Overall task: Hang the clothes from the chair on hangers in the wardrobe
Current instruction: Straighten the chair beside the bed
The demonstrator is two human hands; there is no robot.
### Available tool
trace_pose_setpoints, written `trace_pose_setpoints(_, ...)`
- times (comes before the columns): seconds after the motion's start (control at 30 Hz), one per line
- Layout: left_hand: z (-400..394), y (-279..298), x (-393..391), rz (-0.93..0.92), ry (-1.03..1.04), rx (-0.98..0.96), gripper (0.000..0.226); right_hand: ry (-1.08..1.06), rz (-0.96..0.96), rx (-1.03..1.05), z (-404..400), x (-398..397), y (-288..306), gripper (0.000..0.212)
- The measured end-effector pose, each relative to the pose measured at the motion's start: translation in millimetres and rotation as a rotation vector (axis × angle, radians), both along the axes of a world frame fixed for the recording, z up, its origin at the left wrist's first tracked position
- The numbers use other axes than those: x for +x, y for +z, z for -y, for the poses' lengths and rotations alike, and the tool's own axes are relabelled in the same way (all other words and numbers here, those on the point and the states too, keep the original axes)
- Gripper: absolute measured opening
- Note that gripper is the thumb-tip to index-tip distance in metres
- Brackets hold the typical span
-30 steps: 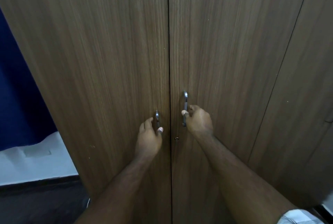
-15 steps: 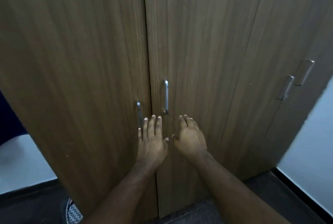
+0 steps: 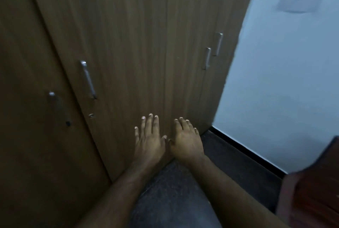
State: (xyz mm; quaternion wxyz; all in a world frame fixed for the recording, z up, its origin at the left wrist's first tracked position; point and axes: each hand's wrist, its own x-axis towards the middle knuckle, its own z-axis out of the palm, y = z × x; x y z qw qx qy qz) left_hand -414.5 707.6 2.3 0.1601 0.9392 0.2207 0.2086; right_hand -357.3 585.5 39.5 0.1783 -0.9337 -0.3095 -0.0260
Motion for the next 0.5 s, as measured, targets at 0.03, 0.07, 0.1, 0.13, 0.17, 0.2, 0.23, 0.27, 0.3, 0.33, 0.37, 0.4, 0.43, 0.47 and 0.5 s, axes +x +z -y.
trace_pose_setpoints(0.03,16,-2,8,-0.008,-0.029,0.001,0.077,-0.027,-0.010,0.000,18,4,-2,0.073)
trace_pose_setpoints(0.07,34,-2,16,-0.013,-0.060,0.004,0.077,-0.056,-0.015,0.000,37,9,-4,0.073)
trace_pose_setpoints(0.1,52,-3,25,-0.021,-0.090,0.006,0.078,-0.084,-0.019,-0.001,57,14,-6,0.073)
trace_pose_setpoints(0.13,72,-4,33,-0.030,-0.121,0.007,0.078,-0.112,-0.021,-0.004,77,20,-9,0.072)
trace_pose_setpoints(0.17,92,-5,42,-0.039,-0.152,0.009,0.078,-0.138,-0.025,-0.007,97,25,-11,0.072)
trace_pose_setpoints(0.2,113,-6,51,-0.045,-0.184,0.013,0.078,-0.164,-0.026,-0.009,118,30,-14,0.072)
trace_pose_setpoints(0.23,135,-8,59,-0.050,-0.214,0.014,0.078,-0.192,-0.025,-0.009,141,35,-17,0.072)
trace_pose_setpoints(0.27,158,-9,67,-0.053,-0.241,0.011,0.078,-0.220,-0.022,-0.010,164,39,-19,0.071)
trace_pose_setpoints(0.3,182,-12,74,-0.057,-0.269,0.010,0.077,-0.250,-0.020,-0.013,188,42,-21,0.071)
trace_pose_setpoints(0.33,206,-14,80,-0.061,-0.300,0.014,0.077,-0.280,-0.015,-0.016,211,45,-23,0.071)
trace_pose_setpoints(0.37,231,-16,86,-0.070,-0.333,0.022,0.077,-0.308,-0.010,-0.023,236,48,-26,0.070)
trace_pose_setpoints(0.4,256,-20,91,-0.082,-0.367,0.028,0.076,-0.335,-0.012,-0.032,260,49,-29,0.070)
trace_pose_setpoints(0.43,279,-24,97,-0.092,-0.399,0.025,0.075,-0.361,-0.020,-0.041,284,50,-33,0.070)
trace_pose_setpoints(0.47,302,-28,101,-0.101,-0.429,0.015,0.075,-0.390,-0.033,-0.049,307,51,-37,0.070)
trace_pose_setpoints(0.5,326,-33,105,-0.112,-0.457,0.001,0.075,-0.420,-0.049,-0.052,331,51,-42,0.070)
